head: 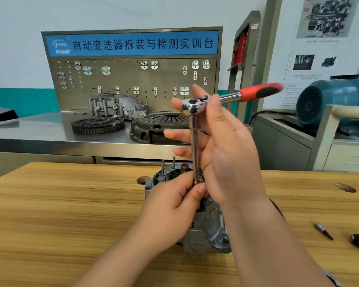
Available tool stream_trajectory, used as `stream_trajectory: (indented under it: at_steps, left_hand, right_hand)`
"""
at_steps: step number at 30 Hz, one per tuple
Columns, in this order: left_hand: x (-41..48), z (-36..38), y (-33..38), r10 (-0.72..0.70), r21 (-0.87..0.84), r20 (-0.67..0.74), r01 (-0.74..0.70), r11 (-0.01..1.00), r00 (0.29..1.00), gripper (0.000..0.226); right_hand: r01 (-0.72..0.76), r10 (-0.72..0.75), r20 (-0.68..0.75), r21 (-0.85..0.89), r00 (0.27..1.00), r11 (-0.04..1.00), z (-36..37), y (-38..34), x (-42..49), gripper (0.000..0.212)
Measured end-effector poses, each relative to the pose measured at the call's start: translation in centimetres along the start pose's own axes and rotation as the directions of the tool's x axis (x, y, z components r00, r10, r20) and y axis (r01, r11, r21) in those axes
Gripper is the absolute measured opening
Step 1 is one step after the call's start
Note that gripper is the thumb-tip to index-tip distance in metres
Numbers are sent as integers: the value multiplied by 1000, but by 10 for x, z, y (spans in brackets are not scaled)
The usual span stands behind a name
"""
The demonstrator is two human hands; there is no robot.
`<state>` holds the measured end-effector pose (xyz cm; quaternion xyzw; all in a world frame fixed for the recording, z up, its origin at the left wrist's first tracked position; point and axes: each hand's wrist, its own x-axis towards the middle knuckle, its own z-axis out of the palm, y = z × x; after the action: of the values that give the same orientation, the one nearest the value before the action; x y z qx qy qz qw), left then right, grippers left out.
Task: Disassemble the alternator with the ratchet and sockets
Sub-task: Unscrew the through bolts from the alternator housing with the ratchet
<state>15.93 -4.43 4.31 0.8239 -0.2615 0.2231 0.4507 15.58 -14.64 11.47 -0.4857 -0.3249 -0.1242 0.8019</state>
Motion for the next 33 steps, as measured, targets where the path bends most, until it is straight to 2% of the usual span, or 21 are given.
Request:
stream_trajectory:
  at_steps: [2,5,8,13,15,18,21,23,24,28,33]
  left_hand:
    - [1,2,1,-4,34,-25,5,999,1000,28]
    - [0,1,1,19,56,-16,-18,998,1000,28]
    - [0,-1,1,26,-16,18,-25,1000,1000,39]
    - [-1,-1,-2,20,-39,20,-19,999,1000,42]
    - [0,0,-2,2,-28,13,-2,1000,1000,39]
    - [2,2,-2,-21,-30,-17,20,999,1000,24]
    - [2,2,-1,-18,7,-16,18,1000,1000,27]
    - [2,1,-1,-12,-8,7,12,1000,1000,31]
    - [2,0,-2,-6,-27,15,7,1000,1000,32]
    - [0,-2,-3,22,-77,27,-19,997,999,28]
    - [1,1,-3,-31,-48,-6,30,998,1000,31]
  right_hand:
    - [77,-77,2,-54,997,996,0,-1,0,26]
    - [128,-125,32,-105,992,986,-1,-4,1,33]
    - [55,-55,21,-31,998,998,2,-3,-1,28]
    - [-87,88,-34,31,996,996,-2,-3,0,43]
    - [-64,65,-86,15,994,998,-2,-2,-1,34]
    - [25,-25,-113,-4,993,1000,2,1,-2,17]
    - [92,-89,-109,24,990,995,5,2,-1,27]
    - [106,-101,-101,43,990,993,3,0,-1,25]
    - [83,-78,-95,48,992,995,3,-1,-1,24]
    - [-50,59,-89,90,994,995,0,-3,-1,48]
    - [101,-99,-77,12,992,995,5,0,-2,26]
